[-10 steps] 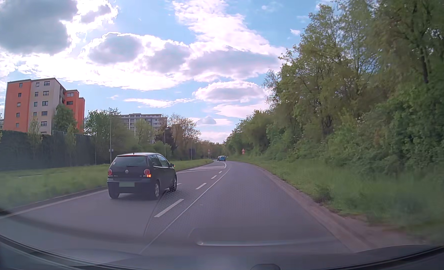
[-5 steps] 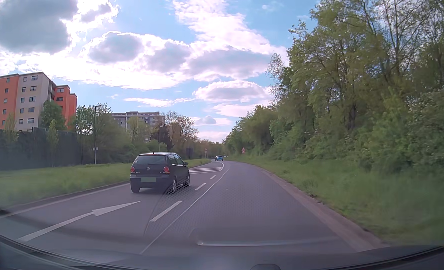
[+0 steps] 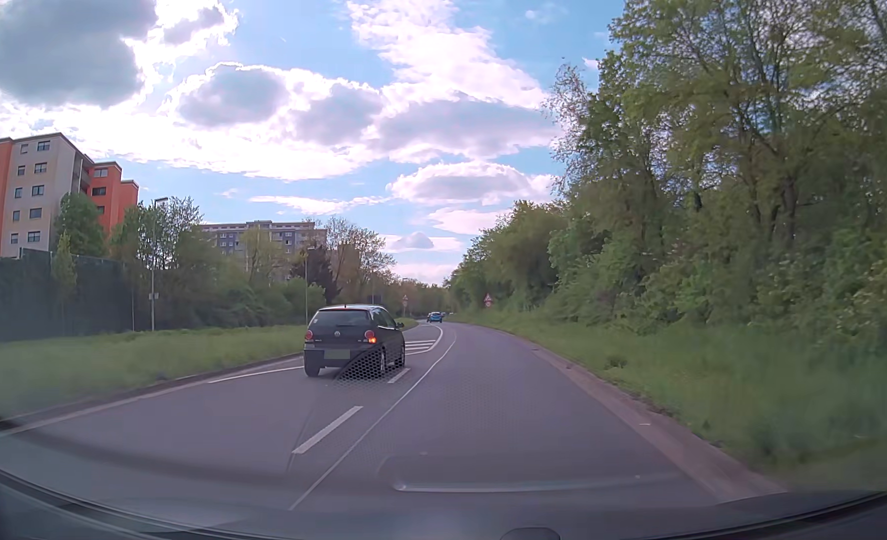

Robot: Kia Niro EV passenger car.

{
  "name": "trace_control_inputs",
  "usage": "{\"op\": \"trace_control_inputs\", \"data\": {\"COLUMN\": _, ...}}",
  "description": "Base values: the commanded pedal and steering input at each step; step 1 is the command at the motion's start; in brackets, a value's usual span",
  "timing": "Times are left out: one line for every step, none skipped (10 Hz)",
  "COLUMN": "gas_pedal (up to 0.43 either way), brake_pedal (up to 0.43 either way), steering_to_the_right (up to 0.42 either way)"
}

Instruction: Follow the waypoints while adhering to traffic rules and regulations

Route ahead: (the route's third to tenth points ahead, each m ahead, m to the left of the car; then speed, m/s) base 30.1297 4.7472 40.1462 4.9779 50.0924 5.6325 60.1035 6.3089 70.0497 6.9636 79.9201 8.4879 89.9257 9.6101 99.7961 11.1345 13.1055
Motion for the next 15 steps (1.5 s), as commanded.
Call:
{"op": "trace_control_inputs", "data": {"gas_pedal": 0.059, "brake_pedal": 0.0, "steering_to_the_right": -0.005}}
{"op": "trace_control_inputs", "data": {"gas_pedal": 0.059, "brake_pedal": 0.0, "steering_to_the_right": -0.005}}
{"op": "trace_control_inputs", "data": {"gas_pedal": 0.059, "brake_pedal": 0.0, "steering_to_the_right": -0.004}}
{"op": "trace_control_inputs", "data": {"gas_pedal": 0.067, "brake_pedal": 0.0, "steering_to_the_right": -0.004}}
{"op": "trace_control_inputs", "data": {"gas_pedal": 0.067, "brake_pedal": 0.0, "steering_to_the_right": -0.004}}
{"op": "trace_control_inputs", "data": {"gas_pedal": 0.067, "brake_pedal": 0.0, "steering_to_the_right": -0.004}}
{"op": "trace_control_inputs", "data": {"gas_pedal": 0.079, "brake_pedal": 0.0, "steering_to_the_right": -0.004}}
{"op": "trace_control_inputs", "data": {"gas_pedal": 0.079, "brake_pedal": 0.0, "steering_to_the_right": -0.005}}
{"op": "trace_control_inputs", "data": {"gas_pedal": 0.079, "brake_pedal": 0.0, "steering_to_the_right": -0.006}}
{"op": "trace_control_inputs", "data": {"gas_pedal": 0.079, "brake_pedal": 0.0, "steering_to_the_right": -0.008}}
{"op": "trace_control_inputs", "data": {"gas_pedal": 0.079, "brake_pedal": 0.0, "steering_to_the_right": -0.01}}
{"op": "trace_control_inputs", "data": {"gas_pedal": 0.079, "brake_pedal": 0.0, "steering_to_the_right": -0.011}}
{"op": "trace_control_inputs", "data": {"gas_pedal": 0.079, "brake_pedal": 0.0, "steering_to_the_right": -0.011}}
{"op": "trace_control_inputs", "data": {"gas_pedal": 0.079, "brake_pedal": 0.0, "steering_to_the_right": -0.012}}
{"op": "trace_control_inputs", "data": {"gas_pedal": 0.079, "brake_pedal": 0.0, "steering_to_the_right": -0.013}}
